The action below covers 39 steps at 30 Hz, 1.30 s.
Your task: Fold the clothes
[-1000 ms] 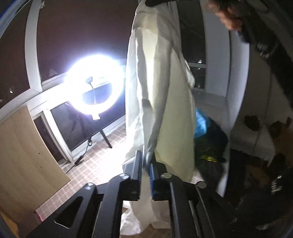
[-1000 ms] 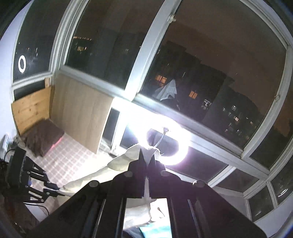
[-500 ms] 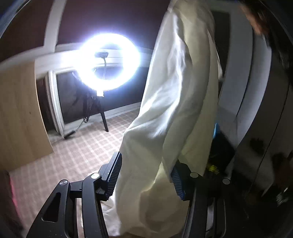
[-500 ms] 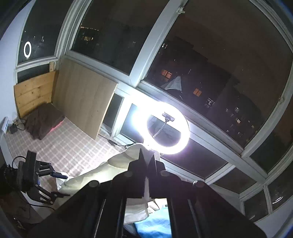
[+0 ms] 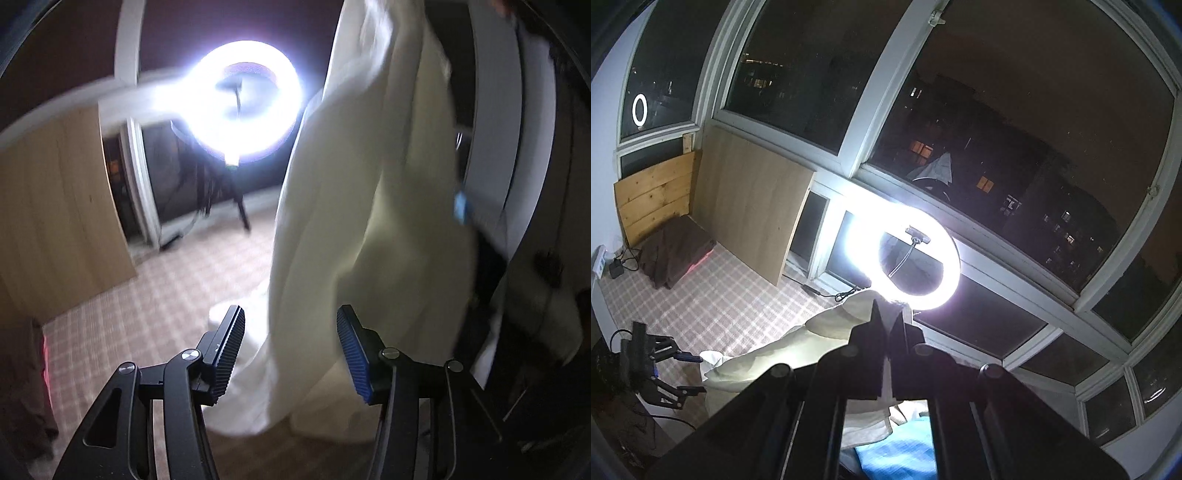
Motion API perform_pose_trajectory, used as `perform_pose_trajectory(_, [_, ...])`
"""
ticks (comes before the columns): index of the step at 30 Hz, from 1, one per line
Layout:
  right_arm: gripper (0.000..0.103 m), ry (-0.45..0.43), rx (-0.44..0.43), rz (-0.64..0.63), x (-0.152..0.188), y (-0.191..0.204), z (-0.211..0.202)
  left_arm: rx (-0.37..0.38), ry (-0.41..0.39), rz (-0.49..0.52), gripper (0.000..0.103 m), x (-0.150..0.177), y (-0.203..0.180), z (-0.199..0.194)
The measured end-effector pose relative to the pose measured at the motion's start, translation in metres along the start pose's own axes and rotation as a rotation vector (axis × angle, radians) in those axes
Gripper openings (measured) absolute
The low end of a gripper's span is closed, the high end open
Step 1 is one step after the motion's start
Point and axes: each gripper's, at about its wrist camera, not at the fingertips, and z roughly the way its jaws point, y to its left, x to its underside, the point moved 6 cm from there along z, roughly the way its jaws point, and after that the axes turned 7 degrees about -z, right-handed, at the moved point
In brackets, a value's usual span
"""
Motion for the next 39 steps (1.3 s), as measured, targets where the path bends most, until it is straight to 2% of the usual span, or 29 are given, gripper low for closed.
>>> perform_pose_trajectory(3, [0.002, 0.013, -0.002, -0.008, 0.001, 0.003, 0.006, 0.000, 0.074, -0.009, 0.049, 0.016, 0.011, 0.017])
perform_pose_trajectory(4, [0.002, 0.016, -0.002, -0.009, 0.001, 0.004, 0.008, 0.000, 0.099, -0.011, 0.042, 0.021, 0.014, 0.022])
perform_pose_trajectory(5, [0.002, 0.020, -0.003, -0.009, 0.001, 0.005, 0.010, 0.000, 0.124, -0.014, 0.029, 0.027, 0.018, 0.028])
perform_pose_trajectory(6, [0.002, 0.022, -0.003, -0.010, 0.001, 0.005, 0.012, 0.000, 0.148, -0.017, 0.002, 0.032, 0.022, 0.033])
perform_pose_trajectory(9, [0.002, 0.026, -0.007, -0.012, 0.001, 0.007, 0.015, 0.000, 0.222, -0.026, 0.001, 0.048, 0.032, 0.049])
perform_pose_trajectory(11, [0.002, 0.029, -0.005, -0.007, 0.002, 0.004, 0.017, 0.017, 0.201, -0.034, 0.001, 0.040, 0.040, 0.032])
perform_pose_trajectory(12, [0.002, 0.031, -0.004, -0.004, 0.003, 0.003, 0.018, 0.003, 0.190, -0.029, 0.001, 0.037, 0.045, 0.024])
perform_pose_trajectory(14, [0.002, 0.034, -0.001, 0.002, 0.005, 0.000, 0.020, -0.101, 0.160, -0.009, 0.008, 0.025, 0.066, 0.012])
perform_pose_trajectory(15, [0.002, 0.036, -0.001, 0.005, 0.005, -0.001, 0.021, -0.189, 0.158, -0.025, 0.018, 0.021, 0.081, 0.011])
perform_pose_trajectory(16, [0.002, 0.038, -0.001, 0.008, 0.005, -0.001, 0.023, -0.277, 0.156, -0.041, 0.020, 0.018, 0.095, 0.009])
perform_pose_trajectory(17, [0.002, 0.038, -0.001, 0.005, 0.005, 0.000, 0.024, -0.332, 0.143, -0.081, 0.020, 0.013, 0.108, 0.003])
perform_pose_trajectory(20, [0.002, 0.039, -0.006, -0.005, 0.002, 0.003, 0.027, -0.264, 0.039, -0.127, 0.022, 0.005, 0.090, -0.019])
perform_pose_trajectory(21, [0.002, 0.039, -0.007, -0.011, 0.001, 0.004, 0.028, -0.251, 0.015, -0.105, 0.026, 0.004, 0.075, -0.023])
perform_pose_trajectory(22, [0.002, 0.040, -0.007, -0.014, 0.000, 0.005, 0.029, -0.222, -0.015, -0.058, 0.037, 0.003, 0.053, -0.025])
perform_pose_trajectory(24, [0.002, 0.041, -0.009, -0.017, -0.003, 0.007, 0.032, -0.186, -0.069, 0.019, 0.051, 0.001, 0.012, -0.022])
perform_pose_trajectory(25, [0.002, 0.042, -0.009, -0.017, -0.005, 0.007, 0.033, -0.150, -0.077, 0.049, 0.054, 0.001, -0.007, -0.018])
perform_pose_trajectory(27, [0.002, 0.042, -0.014, -0.019, -0.007, 0.009, 0.036, -0.139, -0.092, 0.107, 0.054, -0.003, -0.033, -0.003])
perform_pose_trajectory(29, [0.002, 0.039, -0.020, -0.023, -0.010, 0.011, 0.037, -0.217, -0.105, 0.128, 0.054, -0.011, -0.040, 0.013])
perform_pose_trajectory(30, [0.002, 0.036, -0.023, -0.026, -0.012, 0.013, 0.037, -0.224, -0.095, 0.118, 0.051, -0.015, -0.037, 0.020])
perform_pose_trajectory(32, [0.002, 0.032, -0.031, -0.035, -0.013, 0.015, 0.037, -0.202, -0.049, 0.093, 0.020, -0.015, -0.033, 0.024])
perform_pose_trajectory(33, [0.002, 0.032, -0.031, -0.038, -0.014, 0.015, 0.038, -0.182, -0.023, 0.087, 0.002, -0.013, -0.031, 0.023])
perform_pose_trajectory(37, [0.002, 0.040, -0.030, -0.038, -0.012, 0.012, 0.046, -0.100, 0.079, 0.064, 0.000, -0.005, -0.026, 0.018])
perform_pose_trajectory(39, [0.002, 0.043, -0.032, -0.033, -0.010, 0.009, 0.051, -0.040, 0.111, 0.087, 0.000, -0.001, -0.038, 0.001])
